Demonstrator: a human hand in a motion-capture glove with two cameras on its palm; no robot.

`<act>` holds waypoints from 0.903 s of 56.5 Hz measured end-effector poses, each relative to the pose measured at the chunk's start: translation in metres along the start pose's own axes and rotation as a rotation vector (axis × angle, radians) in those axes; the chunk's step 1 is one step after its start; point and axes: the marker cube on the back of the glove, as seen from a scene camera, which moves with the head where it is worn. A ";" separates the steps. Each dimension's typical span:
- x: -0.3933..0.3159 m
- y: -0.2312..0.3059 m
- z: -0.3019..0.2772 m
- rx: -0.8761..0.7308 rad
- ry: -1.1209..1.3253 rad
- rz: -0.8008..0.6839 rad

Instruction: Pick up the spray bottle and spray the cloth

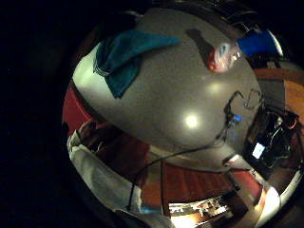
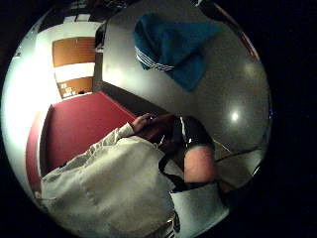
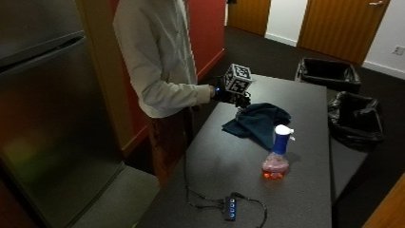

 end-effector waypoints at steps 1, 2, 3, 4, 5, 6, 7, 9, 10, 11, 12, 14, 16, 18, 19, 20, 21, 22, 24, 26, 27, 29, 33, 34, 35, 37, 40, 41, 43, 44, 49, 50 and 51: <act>-0.002 -0.002 0.001 0.000 0.001 -0.001; -0.006 -0.005 0.001 0.001 0.002 -0.002; -0.011 -0.008 0.002 0.001 0.004 -0.002; -0.015 -0.011 0.002 0.002 0.006 -0.001; -0.018 -0.014 0.001 0.002 0.008 0.002; -0.021 -0.016 0.001 0.002 0.010 0.006; -0.024 -0.019 0.002 0.003 0.014 0.010; -0.031 -0.024 0.004 0.007 0.027 0.019; -0.033 -0.026 0.005 0.012 0.035 0.022; -0.034 -0.027 0.005 0.018 0.043 0.025; -0.034 -0.029 0.004 0.026 0.051 0.029; -0.043 -0.034 0.009 0.041 0.061 0.039; -0.057 -0.041 0.017 0.054 0.064 0.048; -0.065 -0.042 0.020 0.070 0.062 0.055; -0.066 -0.041 0.020 0.081 0.061 0.058; -0.067 -0.041 0.020 0.093 0.058 0.060; -0.070 -0.041 0.020 0.109 0.055 0.061; -0.074 -0.042 0.022 0.126 0.051 0.062; -0.076 -0.041 0.022 0.160 0.046 0.066; -0.072 -0.037 0.018 0.188 0.044 0.072; -0.069 -0.035 0.016 0.199 0.042 0.073; -0.064 -0.030 0.013 0.217 0.037 0.068; -0.065 -0.026 0.014 0.255 0.030 0.048; -0.066 -0.026 0.015 0.271 0.030 0.046; -0.066 -0.025 0.015 0.289 0.033 0.045; -0.062 -0.021 0.013 0.328 0.040 0.048; -0.054 -0.014 0.009 0.375 0.045 0.061; -0.052 -0.012 0.008 0.388 0.042 0.065; -0.049 -0.007 0.006 0.415 0.029 0.072; -0.047 -0.005 0.006 0.430 0.021 0.075; -0.034 0.012 0.003 0.512 0.002 0.104; -0.031 0.016 0.002 0.528 -0.002 0.111; -0.027 0.019 0.002 0.544 -0.010 0.115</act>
